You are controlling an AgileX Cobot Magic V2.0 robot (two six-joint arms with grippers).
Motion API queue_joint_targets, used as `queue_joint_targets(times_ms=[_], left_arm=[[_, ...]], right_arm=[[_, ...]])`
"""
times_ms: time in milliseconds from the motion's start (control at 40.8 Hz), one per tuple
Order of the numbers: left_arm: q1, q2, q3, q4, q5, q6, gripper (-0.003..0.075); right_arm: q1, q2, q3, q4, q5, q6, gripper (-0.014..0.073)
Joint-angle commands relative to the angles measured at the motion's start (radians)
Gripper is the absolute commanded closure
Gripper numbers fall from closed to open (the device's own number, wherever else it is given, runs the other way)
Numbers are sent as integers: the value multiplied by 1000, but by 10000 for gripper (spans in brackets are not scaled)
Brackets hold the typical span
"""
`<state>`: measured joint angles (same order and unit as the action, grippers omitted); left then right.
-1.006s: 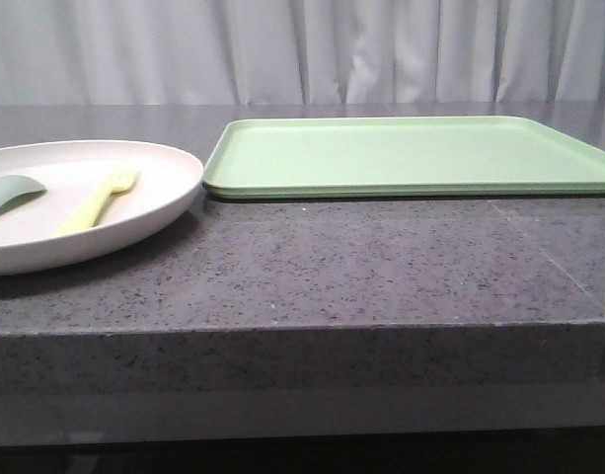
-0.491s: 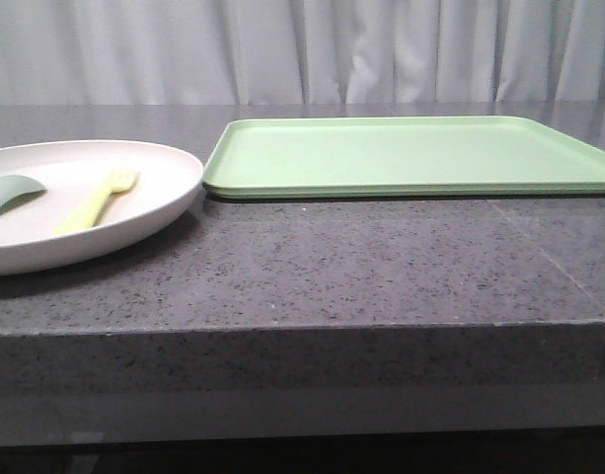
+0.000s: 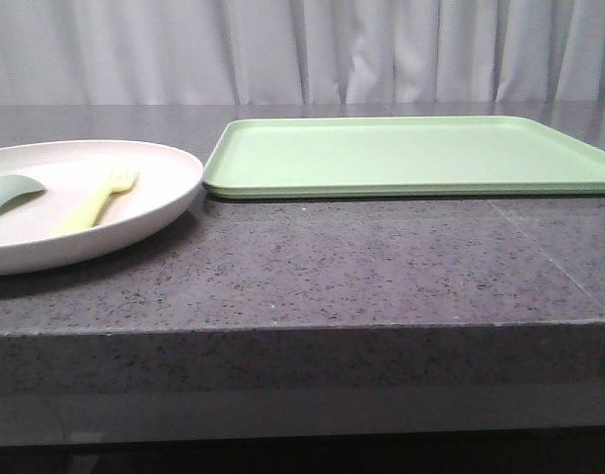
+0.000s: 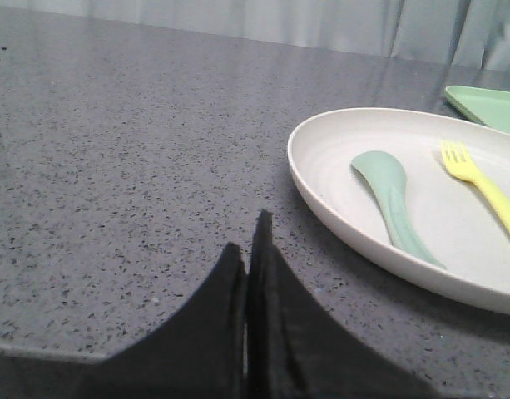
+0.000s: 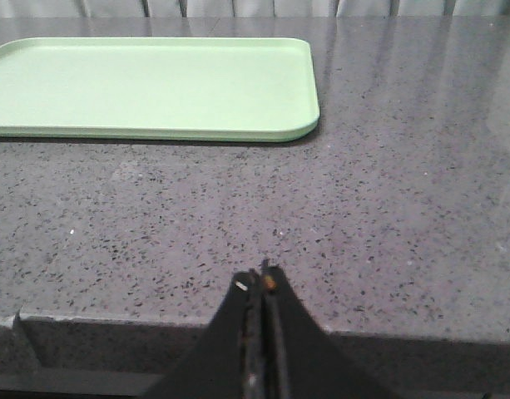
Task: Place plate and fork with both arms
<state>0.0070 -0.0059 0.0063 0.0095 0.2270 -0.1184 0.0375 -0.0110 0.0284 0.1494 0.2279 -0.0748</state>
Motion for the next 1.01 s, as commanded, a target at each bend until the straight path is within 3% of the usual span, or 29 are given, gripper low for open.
queue_joint_targets(times_ms=[0,270,662,858,981], left_arm=[[3,-21,2,-10,-91,-1,738],[3,-21,2,-10,-199,-1,738],[3,-21,1,-10,-435,-1,738],[3,-12,-81,-10,-423,-1,738],[3,36,-192,-10,-342,-1,738]], right_arm=[[-4,-18,-5,8,-80,-9,662],[-4,-18,-21,8,-193,-9,662],[-4,-18,-129,8,-173,-9,662],[-4,-13,-229,9,-141,-9,658],[-4,48,-347,51,-31,-9,652]])
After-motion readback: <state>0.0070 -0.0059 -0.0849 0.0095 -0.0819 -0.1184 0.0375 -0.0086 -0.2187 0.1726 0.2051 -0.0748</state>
